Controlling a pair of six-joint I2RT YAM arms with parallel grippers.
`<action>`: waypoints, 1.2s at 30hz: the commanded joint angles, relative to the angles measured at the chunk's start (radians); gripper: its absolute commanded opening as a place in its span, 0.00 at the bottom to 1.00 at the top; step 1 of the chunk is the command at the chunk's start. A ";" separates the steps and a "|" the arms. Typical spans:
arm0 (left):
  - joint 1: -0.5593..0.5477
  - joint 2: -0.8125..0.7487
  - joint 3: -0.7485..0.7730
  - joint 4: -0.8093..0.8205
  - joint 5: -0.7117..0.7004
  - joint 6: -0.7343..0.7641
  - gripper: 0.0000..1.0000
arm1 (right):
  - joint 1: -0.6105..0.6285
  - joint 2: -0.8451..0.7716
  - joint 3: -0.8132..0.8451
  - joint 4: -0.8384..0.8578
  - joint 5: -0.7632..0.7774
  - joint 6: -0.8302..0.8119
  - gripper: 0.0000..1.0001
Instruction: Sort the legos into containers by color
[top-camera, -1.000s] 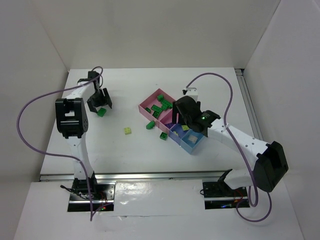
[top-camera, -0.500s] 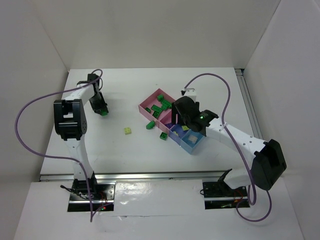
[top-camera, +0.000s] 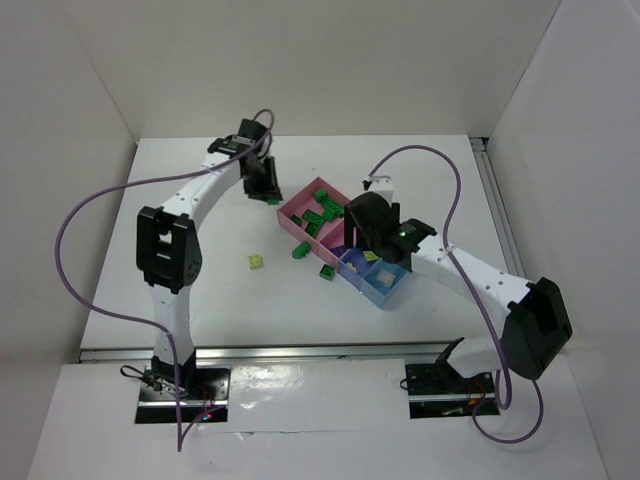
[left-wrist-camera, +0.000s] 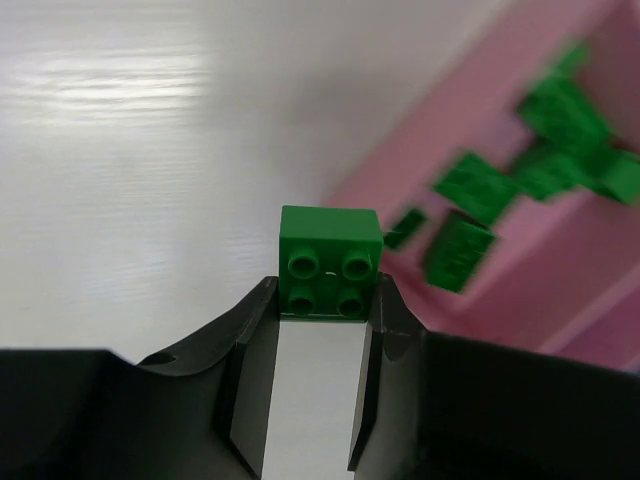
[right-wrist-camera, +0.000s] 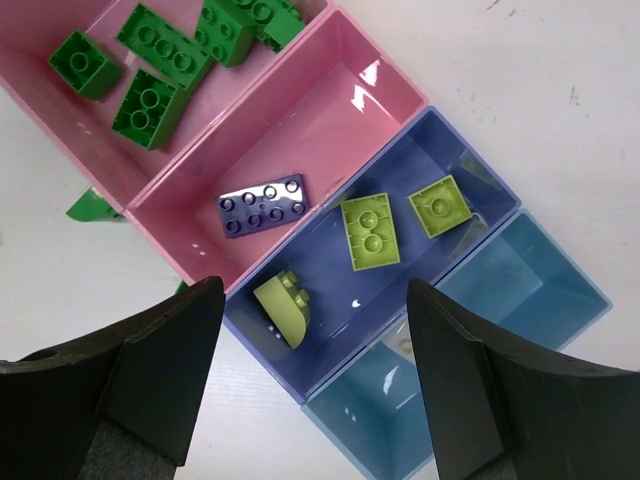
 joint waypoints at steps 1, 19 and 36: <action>-0.102 0.012 0.111 -0.066 0.074 0.016 0.30 | -0.005 -0.036 0.042 -0.037 0.062 0.010 0.81; -0.210 -0.129 -0.057 -0.158 -0.142 -0.106 0.73 | -0.023 -0.108 0.013 -0.079 0.062 0.029 0.81; -0.052 -0.262 -0.622 0.172 -0.052 -0.246 0.79 | -0.032 -0.128 -0.025 -0.079 0.051 0.006 0.81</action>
